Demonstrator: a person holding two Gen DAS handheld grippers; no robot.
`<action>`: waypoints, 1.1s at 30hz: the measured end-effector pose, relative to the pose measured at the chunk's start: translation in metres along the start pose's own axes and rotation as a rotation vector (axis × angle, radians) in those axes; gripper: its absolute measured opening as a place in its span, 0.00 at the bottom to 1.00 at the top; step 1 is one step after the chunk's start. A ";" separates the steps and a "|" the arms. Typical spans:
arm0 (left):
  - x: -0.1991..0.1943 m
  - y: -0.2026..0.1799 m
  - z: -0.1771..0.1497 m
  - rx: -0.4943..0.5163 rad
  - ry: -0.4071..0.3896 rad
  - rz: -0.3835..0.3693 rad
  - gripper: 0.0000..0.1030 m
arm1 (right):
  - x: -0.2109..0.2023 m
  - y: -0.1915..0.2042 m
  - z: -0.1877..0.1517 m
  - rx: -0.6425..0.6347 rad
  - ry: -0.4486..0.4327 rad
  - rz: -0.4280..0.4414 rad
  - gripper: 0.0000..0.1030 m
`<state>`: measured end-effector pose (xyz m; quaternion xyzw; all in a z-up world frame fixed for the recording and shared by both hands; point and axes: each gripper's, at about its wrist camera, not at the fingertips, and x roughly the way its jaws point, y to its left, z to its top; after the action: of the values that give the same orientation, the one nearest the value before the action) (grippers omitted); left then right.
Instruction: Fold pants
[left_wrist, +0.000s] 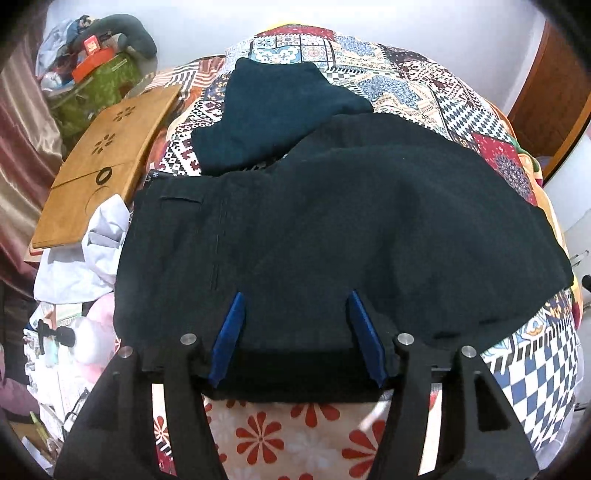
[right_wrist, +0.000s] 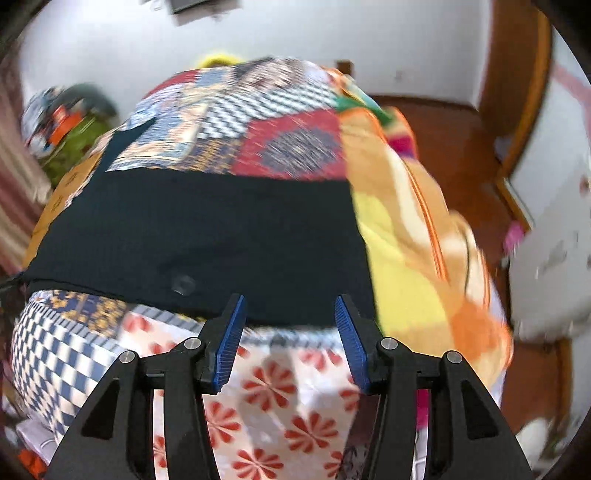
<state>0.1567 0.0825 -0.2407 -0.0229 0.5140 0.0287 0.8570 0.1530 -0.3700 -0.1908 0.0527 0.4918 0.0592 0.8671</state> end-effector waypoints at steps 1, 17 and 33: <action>-0.001 -0.001 -0.001 0.007 -0.001 0.006 0.58 | 0.004 -0.006 -0.003 0.027 0.005 0.002 0.45; -0.003 -0.012 -0.004 0.025 0.001 0.066 0.58 | 0.037 -0.035 -0.008 0.142 -0.024 0.002 0.17; 0.012 0.091 0.033 -0.151 -0.016 0.136 0.66 | -0.001 -0.023 0.016 0.011 -0.186 -0.114 0.08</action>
<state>0.1848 0.1759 -0.2365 -0.0525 0.5039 0.1256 0.8530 0.1668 -0.3937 -0.1851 0.0345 0.4120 0.0021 0.9105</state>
